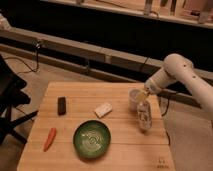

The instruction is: Stand the bottle upright

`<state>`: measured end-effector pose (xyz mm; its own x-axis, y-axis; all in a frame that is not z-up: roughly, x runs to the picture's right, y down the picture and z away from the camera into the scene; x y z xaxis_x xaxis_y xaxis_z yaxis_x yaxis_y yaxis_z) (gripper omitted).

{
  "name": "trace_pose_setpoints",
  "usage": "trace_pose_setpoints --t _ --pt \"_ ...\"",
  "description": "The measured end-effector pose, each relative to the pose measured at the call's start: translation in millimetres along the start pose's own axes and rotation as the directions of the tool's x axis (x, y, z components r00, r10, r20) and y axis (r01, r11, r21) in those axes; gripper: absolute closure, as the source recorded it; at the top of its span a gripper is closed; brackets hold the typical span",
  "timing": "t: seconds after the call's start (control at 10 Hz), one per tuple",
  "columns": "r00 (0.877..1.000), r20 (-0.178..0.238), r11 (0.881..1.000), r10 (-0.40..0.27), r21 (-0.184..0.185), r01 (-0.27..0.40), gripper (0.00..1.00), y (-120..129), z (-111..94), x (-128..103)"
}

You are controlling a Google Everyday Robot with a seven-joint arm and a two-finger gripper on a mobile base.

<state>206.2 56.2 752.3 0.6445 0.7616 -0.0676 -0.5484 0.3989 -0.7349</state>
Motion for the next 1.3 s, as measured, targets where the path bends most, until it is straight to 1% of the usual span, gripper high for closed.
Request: trace_pose_setpoints --t 0.1,0.3,0.4,0.5,0.8,1.1,1.2,1.3 --pt "1.000 0.017 1.000 -0.008 -0.004 0.008 0.90 -0.1 -3.3 -0.4" --pt "0.997 0.066 0.999 -0.035 -0.011 0.036 0.90 1.6 -9.3 -2.3" --pt "0.994 0.094 0.998 -0.056 -0.011 0.057 0.90 3.1 -10.9 -3.7" --pt "0.988 0.125 0.996 -0.087 -0.002 0.088 0.90 4.4 -11.9 -4.2" --pt "0.977 0.160 0.990 -0.141 0.015 0.141 0.90 5.4 -7.5 -2.3" --pt "0.968 0.194 0.987 -0.161 0.012 0.161 0.90 2.8 -3.4 4.6" --pt "0.964 0.211 0.987 -0.160 0.007 0.162 0.86 1.5 -2.9 5.8" --pt "0.960 0.231 0.987 -0.155 -0.008 0.161 0.75 0.7 -2.6 7.9"
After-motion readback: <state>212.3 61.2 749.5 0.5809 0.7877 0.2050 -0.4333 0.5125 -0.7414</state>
